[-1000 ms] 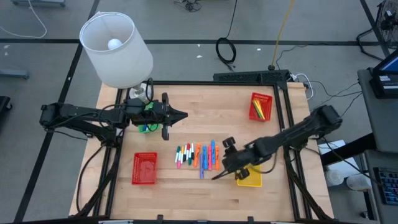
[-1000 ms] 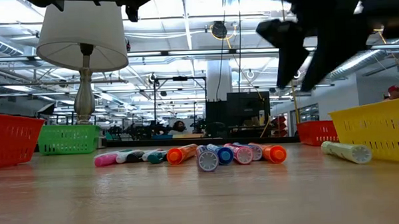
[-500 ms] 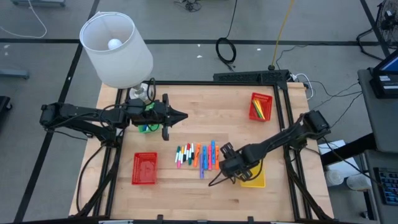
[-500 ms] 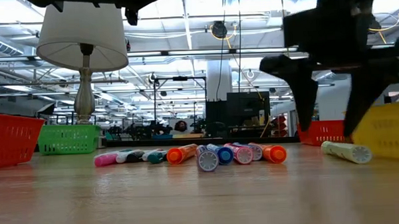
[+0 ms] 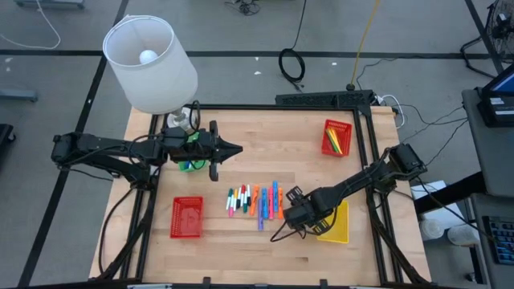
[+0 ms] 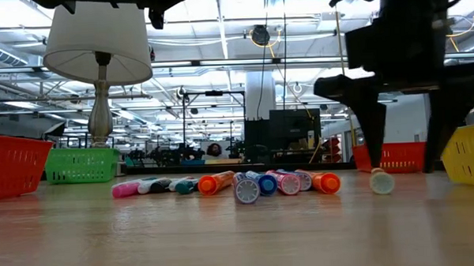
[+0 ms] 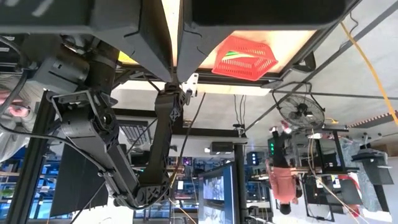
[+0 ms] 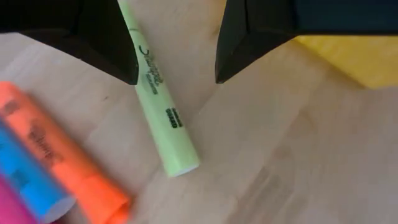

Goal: Pick & Place Markers
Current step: Put the green highlighter pen into the bottom red basket

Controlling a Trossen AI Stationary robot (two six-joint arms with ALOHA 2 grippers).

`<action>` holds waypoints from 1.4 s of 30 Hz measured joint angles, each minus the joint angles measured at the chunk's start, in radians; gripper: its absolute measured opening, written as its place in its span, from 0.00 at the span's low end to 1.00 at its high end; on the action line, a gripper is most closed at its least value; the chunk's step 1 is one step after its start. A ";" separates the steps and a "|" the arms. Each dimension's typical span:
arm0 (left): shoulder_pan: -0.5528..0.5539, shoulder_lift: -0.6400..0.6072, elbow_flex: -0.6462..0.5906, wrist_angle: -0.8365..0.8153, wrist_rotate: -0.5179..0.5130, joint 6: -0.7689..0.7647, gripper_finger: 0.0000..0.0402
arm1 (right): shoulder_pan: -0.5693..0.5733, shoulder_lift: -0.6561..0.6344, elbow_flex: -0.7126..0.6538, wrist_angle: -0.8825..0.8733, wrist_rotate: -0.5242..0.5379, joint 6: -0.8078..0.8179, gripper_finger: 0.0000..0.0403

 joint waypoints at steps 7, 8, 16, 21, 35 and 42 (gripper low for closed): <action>0.000 0.000 0.000 0.000 0.000 0.000 0.08 | -0.037 0.000 -0.015 0.060 -0.001 -0.030 0.50; 0.000 0.000 0.000 0.000 0.000 0.000 0.08 | -0.042 0.000 -0.027 0.071 -0.001 -0.033 0.50; 0.000 0.000 0.000 0.000 0.000 0.001 0.08 | -0.070 -0.006 -0.113 0.166 -0.003 -0.040 0.47; 0.000 0.000 0.000 0.000 0.000 0.001 0.08 | -0.081 -0.005 -0.117 0.167 -0.020 -0.031 0.36; 0.000 0.000 0.000 0.000 0.000 0.001 0.08 | -0.122 -0.022 -0.123 0.225 -0.044 0.086 0.10; 0.000 0.000 0.000 0.000 0.000 0.001 0.08 | -0.123 -0.175 -0.124 0.280 0.067 0.133 0.10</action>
